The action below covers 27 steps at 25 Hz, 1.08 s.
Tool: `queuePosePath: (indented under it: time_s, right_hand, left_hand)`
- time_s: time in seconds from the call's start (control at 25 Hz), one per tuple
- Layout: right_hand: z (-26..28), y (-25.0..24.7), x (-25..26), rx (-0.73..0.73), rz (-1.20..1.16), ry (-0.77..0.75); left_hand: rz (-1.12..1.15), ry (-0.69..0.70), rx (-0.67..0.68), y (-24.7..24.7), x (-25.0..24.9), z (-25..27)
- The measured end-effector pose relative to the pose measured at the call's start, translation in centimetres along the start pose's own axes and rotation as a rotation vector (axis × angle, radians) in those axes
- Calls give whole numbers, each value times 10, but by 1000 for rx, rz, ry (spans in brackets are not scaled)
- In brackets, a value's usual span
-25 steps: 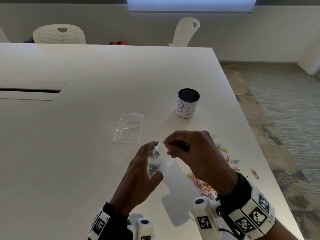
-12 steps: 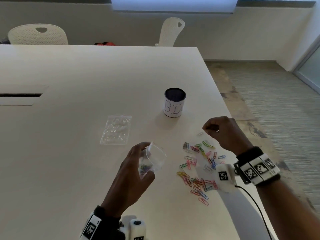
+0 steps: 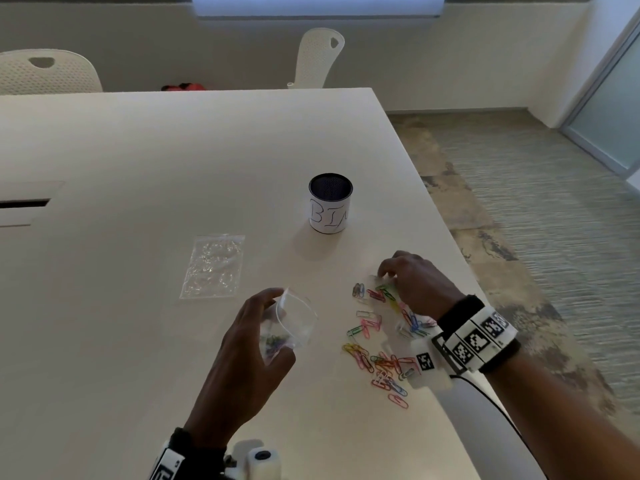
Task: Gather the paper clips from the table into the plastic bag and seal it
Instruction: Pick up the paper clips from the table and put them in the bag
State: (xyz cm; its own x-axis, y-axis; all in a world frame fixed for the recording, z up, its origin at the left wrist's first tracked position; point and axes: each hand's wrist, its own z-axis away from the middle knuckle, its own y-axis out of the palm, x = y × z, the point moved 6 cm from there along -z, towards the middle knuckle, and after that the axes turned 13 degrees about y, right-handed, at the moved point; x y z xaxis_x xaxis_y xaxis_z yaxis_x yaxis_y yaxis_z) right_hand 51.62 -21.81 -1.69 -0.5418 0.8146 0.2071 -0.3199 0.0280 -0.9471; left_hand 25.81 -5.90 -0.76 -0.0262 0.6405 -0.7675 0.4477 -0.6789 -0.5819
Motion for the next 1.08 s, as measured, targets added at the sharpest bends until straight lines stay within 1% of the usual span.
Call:
queuePosePath:
  time_s: [0.12,0.16,0.24,0.32,0.44,0.56,0.64,0.72,0.76,0.92,1.08]
  right_hand:
    - [13,6,18,96,-81,-75]
    - [13,4,22,105,-130,-90]
    - [11,-3,27,62,-187,-128]
    - [12,-2,32,58,-160,-193]
    - [18,10,37,153,-90,-274]
    - [24,5,34,189,-97,-282]
    - [29,6,29,223,-25,-281]
    - [33,12,24,213,71,-279]
    - [35,14,24,196,73,-283]
    - [38,19,26,145,-28,-262]
    - [39,20,28,67,-48,-292]
  left_hand:
    - [2,-1,-4,-1,1,0]
    - [4,-1,-3,-1,2,0]
    - [11,-3,2,1,1,-1]
    - [12,-5,2,1,1,-1]
    - [11,-4,-1,0,0,0]
    - [19,-1,-9,-2,0,1]
    - [20,-8,-8,-2,1,2]
    - [18,-11,-5,-1,1,2]
    - [17,-10,-3,0,1,2]
    - [18,-10,-9,1,1,1]
    - [15,-4,-11,2,0,0]
